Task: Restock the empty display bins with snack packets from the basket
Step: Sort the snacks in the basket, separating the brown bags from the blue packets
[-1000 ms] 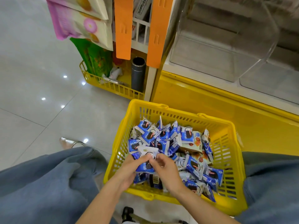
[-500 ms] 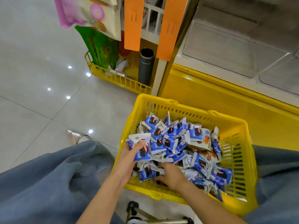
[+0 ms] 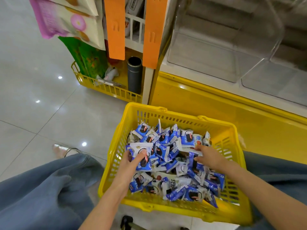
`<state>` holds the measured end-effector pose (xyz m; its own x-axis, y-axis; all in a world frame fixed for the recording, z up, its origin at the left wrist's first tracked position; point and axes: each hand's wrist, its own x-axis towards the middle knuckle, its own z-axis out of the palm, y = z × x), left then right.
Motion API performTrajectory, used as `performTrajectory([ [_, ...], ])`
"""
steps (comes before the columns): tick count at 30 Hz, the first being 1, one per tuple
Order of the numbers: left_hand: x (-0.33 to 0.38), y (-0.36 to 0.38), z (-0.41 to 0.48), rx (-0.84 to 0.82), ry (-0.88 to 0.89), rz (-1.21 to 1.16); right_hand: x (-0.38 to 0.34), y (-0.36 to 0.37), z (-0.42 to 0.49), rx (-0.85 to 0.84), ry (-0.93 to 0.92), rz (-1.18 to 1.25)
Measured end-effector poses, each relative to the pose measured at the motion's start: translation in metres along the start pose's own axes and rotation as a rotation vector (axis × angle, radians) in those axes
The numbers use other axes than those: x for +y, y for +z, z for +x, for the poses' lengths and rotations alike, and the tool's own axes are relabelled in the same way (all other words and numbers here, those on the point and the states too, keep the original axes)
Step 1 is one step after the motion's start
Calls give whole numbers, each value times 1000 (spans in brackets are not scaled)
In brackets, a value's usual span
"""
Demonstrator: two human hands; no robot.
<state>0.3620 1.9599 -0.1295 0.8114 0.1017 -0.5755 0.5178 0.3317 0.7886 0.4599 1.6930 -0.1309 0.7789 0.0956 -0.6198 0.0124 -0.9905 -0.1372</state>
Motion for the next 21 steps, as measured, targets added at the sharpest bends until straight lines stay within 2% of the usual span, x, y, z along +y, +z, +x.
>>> performTrajectory([
  [1,3,1,-1,1,5,-16,5,-1,0,38,28,-39],
  [3,8,2,-2,-4,22,-49,8,4,-2,250,22,-81],
  [5,13,-1,-1,-8,40,-72,-4,15,-8,445,-109,77],
  [6,15,-3,-1,-6,53,-82,-15,24,-13,410,-205,176],
  [8,16,-7,2,8,69,-106,-39,45,-27,99,-355,276],
  [10,15,-12,4,19,72,-116,-54,70,-33,-196,-392,222],
  [11,14,-14,4,29,74,-108,-57,81,-34,-257,-374,189],
  [16,6,-19,3,70,61,-64,-67,104,-31,-197,-231,92],
  [21,4,-13,0,59,44,-56,-70,100,-28,-210,-170,213],
])
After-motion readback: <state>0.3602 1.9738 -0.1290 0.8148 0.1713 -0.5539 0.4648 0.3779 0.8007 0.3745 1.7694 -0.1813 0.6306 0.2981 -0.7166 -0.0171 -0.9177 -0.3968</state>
